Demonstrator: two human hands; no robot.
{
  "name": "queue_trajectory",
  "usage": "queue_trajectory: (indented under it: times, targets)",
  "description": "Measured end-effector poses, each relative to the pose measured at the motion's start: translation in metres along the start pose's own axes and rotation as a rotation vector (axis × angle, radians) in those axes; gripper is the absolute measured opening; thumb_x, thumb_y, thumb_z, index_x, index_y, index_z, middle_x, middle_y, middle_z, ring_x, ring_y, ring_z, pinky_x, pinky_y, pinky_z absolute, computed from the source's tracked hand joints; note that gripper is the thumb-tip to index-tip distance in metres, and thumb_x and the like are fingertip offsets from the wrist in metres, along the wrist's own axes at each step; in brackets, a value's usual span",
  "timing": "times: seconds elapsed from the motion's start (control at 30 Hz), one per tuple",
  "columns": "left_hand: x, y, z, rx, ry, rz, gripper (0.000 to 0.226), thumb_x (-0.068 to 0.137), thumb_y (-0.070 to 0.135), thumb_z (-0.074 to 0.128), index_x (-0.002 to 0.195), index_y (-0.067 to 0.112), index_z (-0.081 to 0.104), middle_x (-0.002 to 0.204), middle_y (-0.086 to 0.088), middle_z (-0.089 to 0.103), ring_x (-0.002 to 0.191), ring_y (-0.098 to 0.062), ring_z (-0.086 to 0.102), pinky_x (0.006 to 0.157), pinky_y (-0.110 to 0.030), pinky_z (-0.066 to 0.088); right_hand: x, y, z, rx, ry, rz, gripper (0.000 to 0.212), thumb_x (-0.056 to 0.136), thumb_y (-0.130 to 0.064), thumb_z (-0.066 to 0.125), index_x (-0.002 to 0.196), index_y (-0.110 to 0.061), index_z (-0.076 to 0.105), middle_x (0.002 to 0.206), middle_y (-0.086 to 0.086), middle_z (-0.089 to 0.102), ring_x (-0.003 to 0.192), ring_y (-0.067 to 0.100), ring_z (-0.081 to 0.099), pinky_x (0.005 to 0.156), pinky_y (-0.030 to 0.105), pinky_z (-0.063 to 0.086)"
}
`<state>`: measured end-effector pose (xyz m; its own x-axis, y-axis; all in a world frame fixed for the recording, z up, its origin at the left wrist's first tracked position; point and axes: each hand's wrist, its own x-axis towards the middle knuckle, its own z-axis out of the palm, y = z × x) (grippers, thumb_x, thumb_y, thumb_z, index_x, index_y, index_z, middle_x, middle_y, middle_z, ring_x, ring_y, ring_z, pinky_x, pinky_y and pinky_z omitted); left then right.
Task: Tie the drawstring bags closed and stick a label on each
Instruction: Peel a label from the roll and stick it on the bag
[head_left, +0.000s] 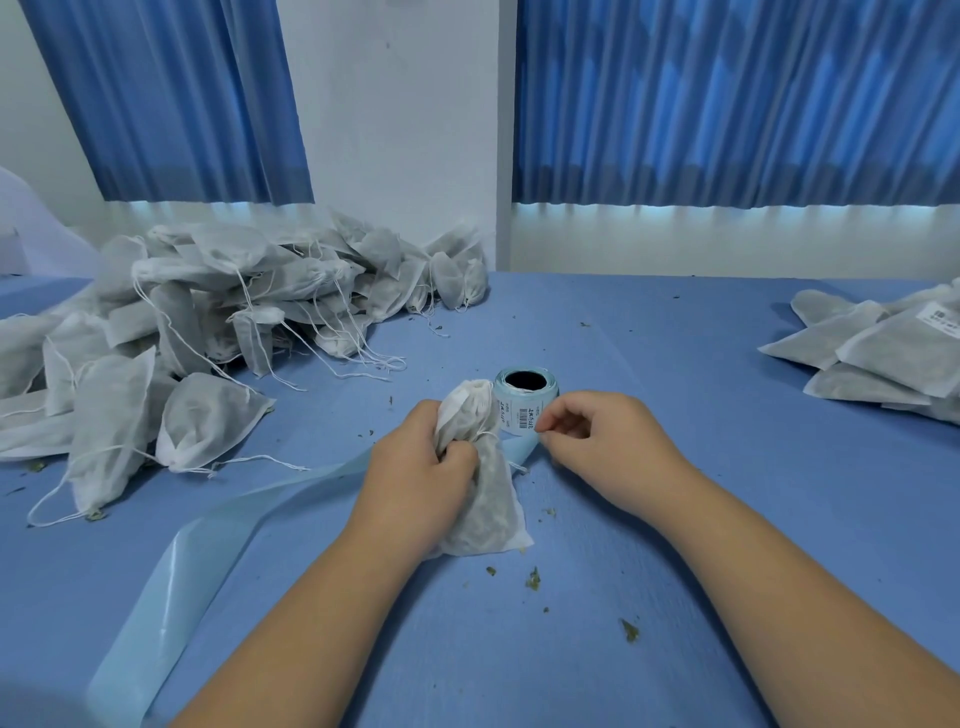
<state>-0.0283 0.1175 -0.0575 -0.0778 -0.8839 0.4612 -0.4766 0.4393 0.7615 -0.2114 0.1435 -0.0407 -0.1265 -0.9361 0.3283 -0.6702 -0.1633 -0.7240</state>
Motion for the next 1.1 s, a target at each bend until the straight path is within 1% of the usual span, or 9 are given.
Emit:
queue_trajectory:
  times: [0.17, 0.3, 0.33, 0.5, 0.57, 0.67, 0.77, 0.9, 1.1]
  targets:
    - [-0.0001, -0.0007, 0.0007, 0.007, -0.005, 0.002, 0.031, 0.085, 0.011, 0.054, 0.064, 0.026, 0.036, 0.057, 0.01, 0.039, 0.05, 0.006, 0.043, 0.047, -0.01, 0.033, -0.0009, 0.0002, 0.0007, 0.029, -0.016, 0.01, 0.021, 0.079, -0.007, 0.069, 0.069, -0.025, 0.064, 0.066, -0.012, 0.06, 0.055, -0.005, 0.051, 0.056, 0.007, 0.041]
    - [-0.0003, -0.0003, 0.0011, 0.01, -0.007, 0.001, 0.03, 0.084, 0.011, 0.054, 0.064, 0.026, 0.037, 0.057, 0.009, 0.039, 0.05, 0.005, 0.043, 0.047, -0.011, 0.033, -0.0015, 0.0018, 0.0002, 0.036, -0.036, 0.029, 0.015, 0.078, -0.011, 0.07, 0.069, -0.022, 0.065, 0.066, -0.007, 0.063, 0.058, 0.004, 0.054, 0.059, 0.02, 0.048]
    - [-0.0004, -0.0002, 0.0011, 0.009, -0.008, 0.001, 0.03, 0.084, 0.011, 0.054, 0.064, 0.026, 0.037, 0.056, 0.009, 0.039, 0.05, 0.004, 0.043, 0.047, -0.011, 0.033, -0.0011, 0.0021, 0.0002, 0.03, -0.032, 0.028, 0.016, 0.078, -0.011, 0.07, 0.069, -0.022, 0.064, 0.066, -0.006, 0.064, 0.058, 0.004, 0.054, 0.06, 0.02, 0.048]
    - [-0.0003, 0.0003, 0.0004, 0.024, -0.025, 0.003, 0.027, 0.085, 0.013, 0.054, 0.066, 0.025, 0.039, 0.057, 0.008, 0.041, 0.051, 0.004, 0.043, 0.048, -0.012, 0.034, -0.0006, 0.0031, 0.0017, 0.004, -0.019, 0.028, 0.02, 0.076, -0.01, 0.07, 0.064, -0.024, 0.063, 0.062, -0.012, 0.06, 0.054, -0.003, 0.052, 0.056, 0.009, 0.042]
    - [-0.0004, 0.0008, 0.0006, 0.027, -0.03, 0.001, 0.028, 0.085, 0.013, 0.054, 0.066, 0.025, 0.038, 0.058, 0.007, 0.041, 0.052, 0.004, 0.043, 0.048, -0.012, 0.034, 0.0001, 0.0039, 0.0021, 0.013, -0.018, 0.047, 0.021, 0.076, -0.009, 0.069, 0.063, -0.025, 0.063, 0.06, -0.012, 0.062, 0.055, -0.003, 0.054, 0.057, 0.011, 0.045]
    - [0.0, 0.0012, 0.0007, 0.019, -0.028, -0.012, 0.029, 0.085, 0.012, 0.054, 0.065, 0.026, 0.038, 0.058, 0.008, 0.041, 0.051, 0.004, 0.043, 0.048, -0.012, 0.033, 0.0024, 0.0045, 0.003, 0.08, -0.045, 0.094, 0.021, 0.079, -0.006, 0.066, 0.067, -0.023, 0.065, 0.062, -0.004, 0.069, 0.055, 0.004, 0.061, 0.059, 0.019, 0.05]
    - [0.0003, 0.0001, 0.0002, 0.016, -0.037, -0.033, 0.024, 0.085, 0.013, 0.054, 0.067, 0.024, 0.042, 0.06, 0.008, 0.043, 0.053, 0.004, 0.044, 0.049, -0.013, 0.034, 0.0035, 0.0053, 0.0027, 0.158, -0.073, 0.117, 0.02, 0.082, -0.004, 0.065, 0.072, -0.021, 0.067, 0.061, 0.001, 0.071, 0.053, 0.007, 0.064, 0.054, 0.017, 0.05]
    - [-0.0001, 0.0004, -0.0002, 0.02, -0.021, -0.043, 0.023, 0.085, 0.012, 0.054, 0.068, 0.022, 0.042, 0.061, 0.007, 0.043, 0.052, 0.004, 0.043, 0.05, -0.011, 0.034, 0.0025, 0.0065, 0.0003, 0.217, -0.081, 0.123, 0.019, 0.083, -0.001, 0.064, 0.078, -0.019, 0.067, 0.061, 0.002, 0.071, 0.052, 0.013, 0.064, 0.05, 0.018, 0.049]
    - [0.0005, 0.0011, -0.0011, 0.022, -0.029, -0.066, 0.015, 0.086, 0.012, 0.053, 0.074, 0.018, 0.049, 0.064, 0.006, 0.047, 0.054, 0.004, 0.044, 0.051, -0.011, 0.035, 0.0019, 0.0046, 0.0003, 0.237, -0.074, 0.103, 0.027, 0.082, 0.005, 0.059, 0.08, -0.021, 0.066, 0.064, 0.001, 0.07, 0.051, 0.013, 0.066, 0.049, 0.017, 0.048]
